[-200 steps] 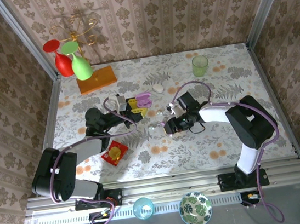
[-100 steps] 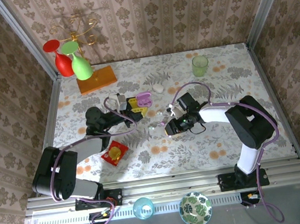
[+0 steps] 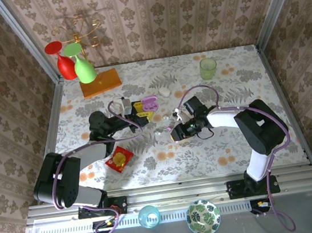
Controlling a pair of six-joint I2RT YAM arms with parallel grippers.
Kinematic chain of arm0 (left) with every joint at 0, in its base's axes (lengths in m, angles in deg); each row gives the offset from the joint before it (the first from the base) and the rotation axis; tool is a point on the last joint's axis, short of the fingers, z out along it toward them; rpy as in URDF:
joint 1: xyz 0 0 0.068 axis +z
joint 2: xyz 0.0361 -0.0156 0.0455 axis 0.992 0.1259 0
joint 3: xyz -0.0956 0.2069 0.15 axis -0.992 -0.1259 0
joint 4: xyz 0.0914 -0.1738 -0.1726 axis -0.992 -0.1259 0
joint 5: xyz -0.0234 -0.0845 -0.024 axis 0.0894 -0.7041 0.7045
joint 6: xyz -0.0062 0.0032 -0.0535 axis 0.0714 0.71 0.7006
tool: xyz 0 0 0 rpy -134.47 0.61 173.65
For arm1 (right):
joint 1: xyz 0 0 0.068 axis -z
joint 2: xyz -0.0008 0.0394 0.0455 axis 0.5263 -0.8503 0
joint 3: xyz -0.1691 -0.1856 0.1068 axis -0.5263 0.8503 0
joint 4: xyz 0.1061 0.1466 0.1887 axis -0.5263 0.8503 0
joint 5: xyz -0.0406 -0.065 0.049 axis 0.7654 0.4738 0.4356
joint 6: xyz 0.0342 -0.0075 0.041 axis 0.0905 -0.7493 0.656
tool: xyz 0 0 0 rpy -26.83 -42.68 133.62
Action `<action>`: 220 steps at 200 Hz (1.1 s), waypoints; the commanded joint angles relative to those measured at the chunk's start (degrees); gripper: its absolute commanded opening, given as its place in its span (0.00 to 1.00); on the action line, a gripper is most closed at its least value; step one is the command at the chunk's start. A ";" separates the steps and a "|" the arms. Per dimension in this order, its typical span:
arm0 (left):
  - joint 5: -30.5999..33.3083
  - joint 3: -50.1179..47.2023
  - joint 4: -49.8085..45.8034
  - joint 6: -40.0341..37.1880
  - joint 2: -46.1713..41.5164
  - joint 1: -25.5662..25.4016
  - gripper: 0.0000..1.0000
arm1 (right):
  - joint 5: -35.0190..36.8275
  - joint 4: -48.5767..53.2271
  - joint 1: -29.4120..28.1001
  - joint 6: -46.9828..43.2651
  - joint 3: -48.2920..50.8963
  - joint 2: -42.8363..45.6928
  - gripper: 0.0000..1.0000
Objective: Insert wireless bluetooth earbuds into charging case
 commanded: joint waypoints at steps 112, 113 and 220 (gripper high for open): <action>-0.93 1.20 2.49 0.66 -0.06 -0.12 0.21 | -2.81 1.17 -0.91 -3.19 1.22 -1.11 0.37; -0.92 1.20 2.48 0.62 -0.06 -0.12 0.21 | -2.84 1.21 -0.91 -3.19 1.28 -1.06 0.37; -0.91 1.74 2.59 0.93 0.91 -0.47 0.20 | -3.05 0.37 -1.05 -2.53 2.52 -0.60 0.30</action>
